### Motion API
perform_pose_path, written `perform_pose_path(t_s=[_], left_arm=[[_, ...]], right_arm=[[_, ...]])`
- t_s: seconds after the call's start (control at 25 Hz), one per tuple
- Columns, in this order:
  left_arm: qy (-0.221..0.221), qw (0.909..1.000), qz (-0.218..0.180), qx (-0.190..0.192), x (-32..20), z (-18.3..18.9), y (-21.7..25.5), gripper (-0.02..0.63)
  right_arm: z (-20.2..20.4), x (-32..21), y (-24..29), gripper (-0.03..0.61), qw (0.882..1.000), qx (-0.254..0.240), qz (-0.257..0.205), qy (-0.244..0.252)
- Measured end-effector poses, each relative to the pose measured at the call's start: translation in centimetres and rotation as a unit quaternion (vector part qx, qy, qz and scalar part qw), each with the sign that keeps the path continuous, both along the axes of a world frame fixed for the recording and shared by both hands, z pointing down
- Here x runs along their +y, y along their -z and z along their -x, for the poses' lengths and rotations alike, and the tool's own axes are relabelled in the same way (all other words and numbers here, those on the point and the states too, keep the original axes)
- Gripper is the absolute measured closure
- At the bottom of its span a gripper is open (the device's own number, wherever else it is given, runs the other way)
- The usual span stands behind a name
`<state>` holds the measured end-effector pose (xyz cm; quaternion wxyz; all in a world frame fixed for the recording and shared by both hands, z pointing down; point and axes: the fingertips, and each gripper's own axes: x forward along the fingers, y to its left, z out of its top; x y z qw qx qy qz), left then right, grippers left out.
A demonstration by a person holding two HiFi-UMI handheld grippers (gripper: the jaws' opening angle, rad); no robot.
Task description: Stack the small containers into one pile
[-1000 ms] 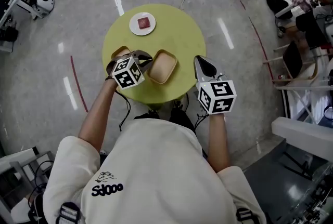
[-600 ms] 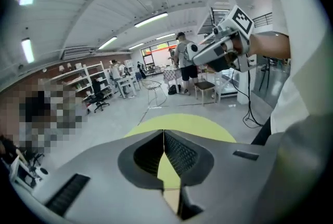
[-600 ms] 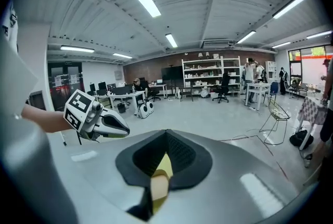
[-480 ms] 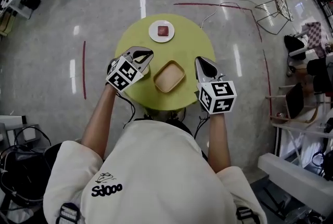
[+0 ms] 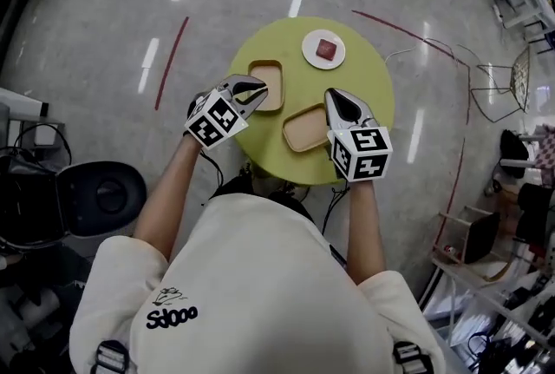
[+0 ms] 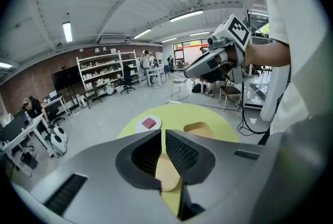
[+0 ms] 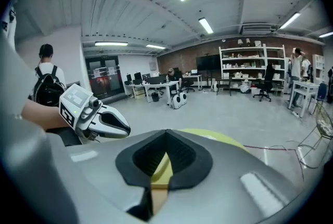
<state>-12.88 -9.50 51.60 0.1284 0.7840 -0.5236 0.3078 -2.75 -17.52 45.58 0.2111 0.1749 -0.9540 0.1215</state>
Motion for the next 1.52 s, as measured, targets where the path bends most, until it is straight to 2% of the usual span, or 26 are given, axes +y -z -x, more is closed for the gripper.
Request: perform_pose_path(t_s=[0.12, 0.24, 0.4, 0.56, 0.68, 0.88, 1.24, 1.52], left_arm=[[0.037, 0.9992, 0.014, 0.003, 1.5, 1.7, -1.7, 0.589], [0.073, 0.9968, 0.032, 0.012, 3.3, 3.2, -3.6, 0.589], [0.101, 0.9930, 0.053, 0.029, 5.8, 4.1, -5.3, 0.589], [0.122, 0.9891, 0.070, 0.044, 7.8, 5.4, -7.1, 0.589], [0.137, 0.9860, 0.077, 0.057, 8.8, 6.4, -8.4, 0.589], [0.154, 0.9813, 0.089, 0.074, 10.5, 7.1, -10.0, 0.589], [0.159, 0.9774, 0.103, 0.095, 12.3, 7.3, -11.5, 0.589], [0.145, 0.9788, 0.104, 0.101, 12.7, 7.2, -11.7, 0.589]], right_arm=[[3.1, 1.3, -2.0, 0.568, 0.998, 0.013, -0.002, 0.054], [5.8, 3.3, -4.7, 0.568, 0.992, 0.041, -0.009, 0.121], [8.4, 6.8, -8.6, 0.566, 0.970, 0.101, -0.013, 0.219], [10.4, 9.1, -12.8, 0.524, 0.949, 0.147, -0.021, 0.279], [11.0, 10.5, -15.9, 0.505, 0.936, 0.178, -0.008, 0.303], [10.8, 12.0, -20.2, 0.484, 0.909, 0.239, -0.021, 0.341], [10.5, 12.3, -25.0, 0.484, 0.870, 0.318, -0.070, 0.369], [10.3, 12.5, -26.8, 0.485, 0.839, 0.353, -0.122, 0.397]])
